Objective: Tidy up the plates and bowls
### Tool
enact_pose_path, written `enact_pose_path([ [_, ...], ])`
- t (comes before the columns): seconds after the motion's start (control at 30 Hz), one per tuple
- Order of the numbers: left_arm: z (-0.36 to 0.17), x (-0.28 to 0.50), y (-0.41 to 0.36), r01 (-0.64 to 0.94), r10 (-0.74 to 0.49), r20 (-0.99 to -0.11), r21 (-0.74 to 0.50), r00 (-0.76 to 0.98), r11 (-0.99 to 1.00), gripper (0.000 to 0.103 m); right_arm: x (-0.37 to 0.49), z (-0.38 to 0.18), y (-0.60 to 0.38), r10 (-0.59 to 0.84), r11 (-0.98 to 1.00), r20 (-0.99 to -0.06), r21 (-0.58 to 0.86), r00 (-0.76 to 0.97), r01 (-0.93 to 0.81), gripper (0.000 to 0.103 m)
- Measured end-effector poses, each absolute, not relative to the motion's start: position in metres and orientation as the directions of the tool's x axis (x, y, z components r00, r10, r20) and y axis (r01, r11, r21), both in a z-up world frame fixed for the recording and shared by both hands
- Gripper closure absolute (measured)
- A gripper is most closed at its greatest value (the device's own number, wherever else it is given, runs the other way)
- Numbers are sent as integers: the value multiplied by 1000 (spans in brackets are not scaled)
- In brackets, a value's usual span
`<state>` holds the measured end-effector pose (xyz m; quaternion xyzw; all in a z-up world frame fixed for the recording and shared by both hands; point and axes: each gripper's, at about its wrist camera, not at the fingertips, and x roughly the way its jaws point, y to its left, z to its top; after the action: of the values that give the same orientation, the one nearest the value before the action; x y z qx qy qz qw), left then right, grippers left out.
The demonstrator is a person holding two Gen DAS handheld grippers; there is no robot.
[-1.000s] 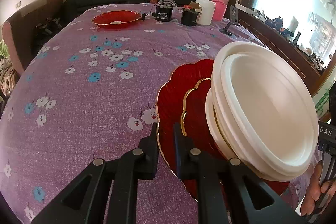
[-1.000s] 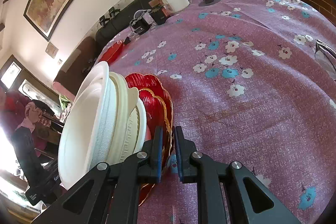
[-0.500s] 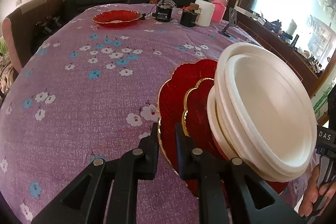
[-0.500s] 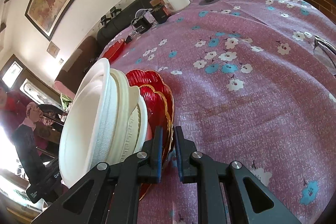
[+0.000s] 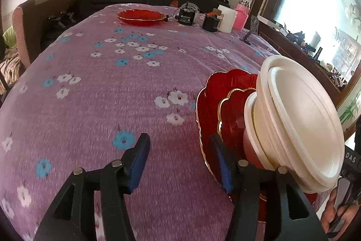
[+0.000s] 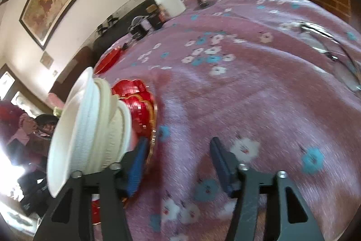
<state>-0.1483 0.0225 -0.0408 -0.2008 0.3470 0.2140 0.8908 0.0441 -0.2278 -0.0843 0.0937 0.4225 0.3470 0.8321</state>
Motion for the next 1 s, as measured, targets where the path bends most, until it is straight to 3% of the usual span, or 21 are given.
enact_pose_path([
  [0.13, -38, -163, 10, -537, 283, -682, -190, 674, 822, 47, 29, -82, -235, 615, 777, -642, 395, 458, -489, 28],
  [0.27, -27, -185, -9, -537, 338, -607, -177, 719, 825, 21, 9, -76, -244, 600, 790, -627, 362, 498, -495, 23],
  [0.53, 1, -221, -44, -557, 411, -540, -135, 735, 819, 19, -33, -58, -270, 634, 767, -565, 376, 527, -520, 18],
  [0.67, 13, -243, -64, -542, 422, -493, -125, 761, 831, 2, -70, -41, -282, 644, 762, -484, 340, 593, -551, 12],
  [0.73, 15, -250, -69, -532, 429, -469, -108, 772, 840, 0, -83, -39, -278, 653, 753, -461, 315, 601, -577, 11],
  [1.0, 2, -233, -50, -583, 467, -558, -38, 686, 812, 0, -96, -43, -248, 664, 736, -455, 254, 593, -628, 11],
])
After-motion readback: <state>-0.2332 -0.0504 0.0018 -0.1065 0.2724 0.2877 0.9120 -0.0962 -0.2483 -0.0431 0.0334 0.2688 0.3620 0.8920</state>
